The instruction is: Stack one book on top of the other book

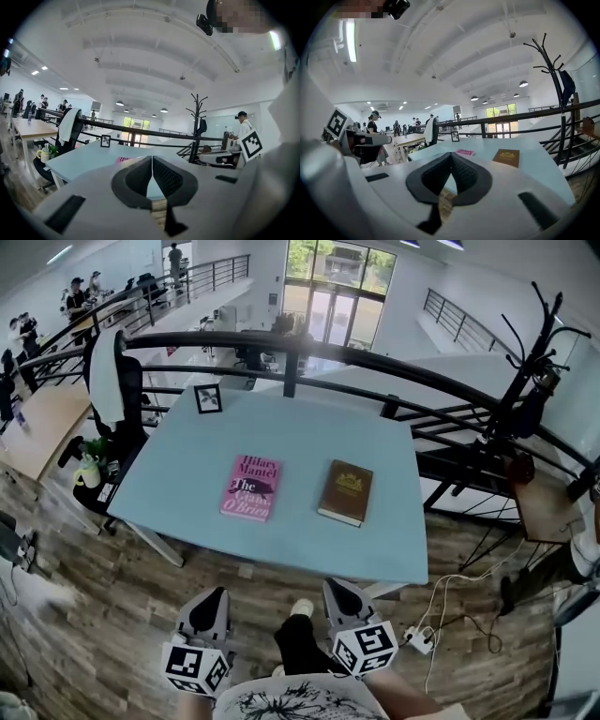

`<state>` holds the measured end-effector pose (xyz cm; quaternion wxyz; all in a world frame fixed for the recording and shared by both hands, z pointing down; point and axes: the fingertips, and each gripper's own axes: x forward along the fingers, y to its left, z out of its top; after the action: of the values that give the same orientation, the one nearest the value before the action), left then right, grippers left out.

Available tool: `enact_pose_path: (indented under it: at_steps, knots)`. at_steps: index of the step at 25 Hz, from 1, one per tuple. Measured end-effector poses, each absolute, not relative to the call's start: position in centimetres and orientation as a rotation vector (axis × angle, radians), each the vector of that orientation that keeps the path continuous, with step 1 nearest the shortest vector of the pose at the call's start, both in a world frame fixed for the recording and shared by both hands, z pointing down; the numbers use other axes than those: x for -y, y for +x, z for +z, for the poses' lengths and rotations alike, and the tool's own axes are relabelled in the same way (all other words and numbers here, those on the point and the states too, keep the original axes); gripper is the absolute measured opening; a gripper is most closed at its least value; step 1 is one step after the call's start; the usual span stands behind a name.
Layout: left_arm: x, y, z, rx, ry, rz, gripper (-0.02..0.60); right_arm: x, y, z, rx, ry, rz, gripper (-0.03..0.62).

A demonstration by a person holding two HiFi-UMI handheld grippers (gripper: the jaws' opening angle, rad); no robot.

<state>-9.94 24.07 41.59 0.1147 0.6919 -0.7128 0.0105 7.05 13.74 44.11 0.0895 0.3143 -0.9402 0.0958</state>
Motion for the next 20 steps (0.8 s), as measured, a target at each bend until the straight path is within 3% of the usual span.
enact_pose_path:
  at_steps: [9,20]
  knots:
    - [-7.9,-12.4,42.0,2.032,2.097,0.096,0.012,1.8,4.5,45.2,2.771,0.992,0.29,-0.008]
    - [10.3,-11.3,43.5,1.897,2.204,0.133,0.012,17.6,7.0,47.4,2.667,1.16,0.327,-0.008]
